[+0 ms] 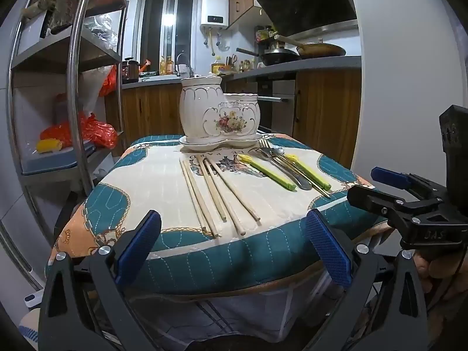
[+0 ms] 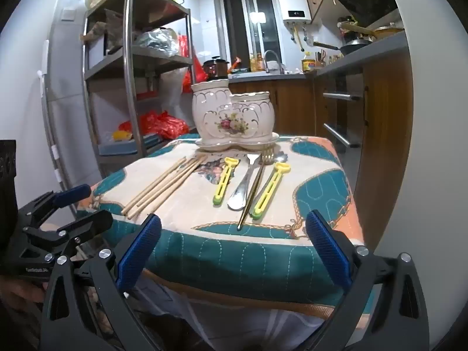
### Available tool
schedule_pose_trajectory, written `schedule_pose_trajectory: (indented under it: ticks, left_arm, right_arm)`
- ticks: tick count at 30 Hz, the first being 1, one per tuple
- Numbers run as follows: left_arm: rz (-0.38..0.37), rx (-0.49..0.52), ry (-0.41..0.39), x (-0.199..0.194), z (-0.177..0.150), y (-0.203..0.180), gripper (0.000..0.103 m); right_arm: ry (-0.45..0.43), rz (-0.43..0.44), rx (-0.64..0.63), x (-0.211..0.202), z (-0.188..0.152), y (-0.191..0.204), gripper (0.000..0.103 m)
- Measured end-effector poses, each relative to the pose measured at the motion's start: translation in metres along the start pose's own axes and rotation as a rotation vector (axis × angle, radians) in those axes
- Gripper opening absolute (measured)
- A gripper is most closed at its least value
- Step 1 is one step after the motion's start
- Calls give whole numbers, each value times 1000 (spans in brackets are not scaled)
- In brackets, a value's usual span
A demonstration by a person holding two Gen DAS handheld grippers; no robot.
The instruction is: Organize utensils
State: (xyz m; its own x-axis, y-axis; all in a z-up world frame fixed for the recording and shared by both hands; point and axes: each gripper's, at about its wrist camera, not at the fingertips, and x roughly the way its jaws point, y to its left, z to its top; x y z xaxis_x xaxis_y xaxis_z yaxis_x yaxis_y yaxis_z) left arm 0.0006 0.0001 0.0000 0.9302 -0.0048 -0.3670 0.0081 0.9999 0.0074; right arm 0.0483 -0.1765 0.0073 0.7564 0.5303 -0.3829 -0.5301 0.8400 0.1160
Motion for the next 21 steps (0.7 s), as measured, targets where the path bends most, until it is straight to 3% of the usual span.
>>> schedule_pose_trajectory:
  ticks: [21]
  left_arm:
    - [17,-49,-8,3,-2,7,98]
  right_arm:
    - [11,13,-11,-1,0,4,98]
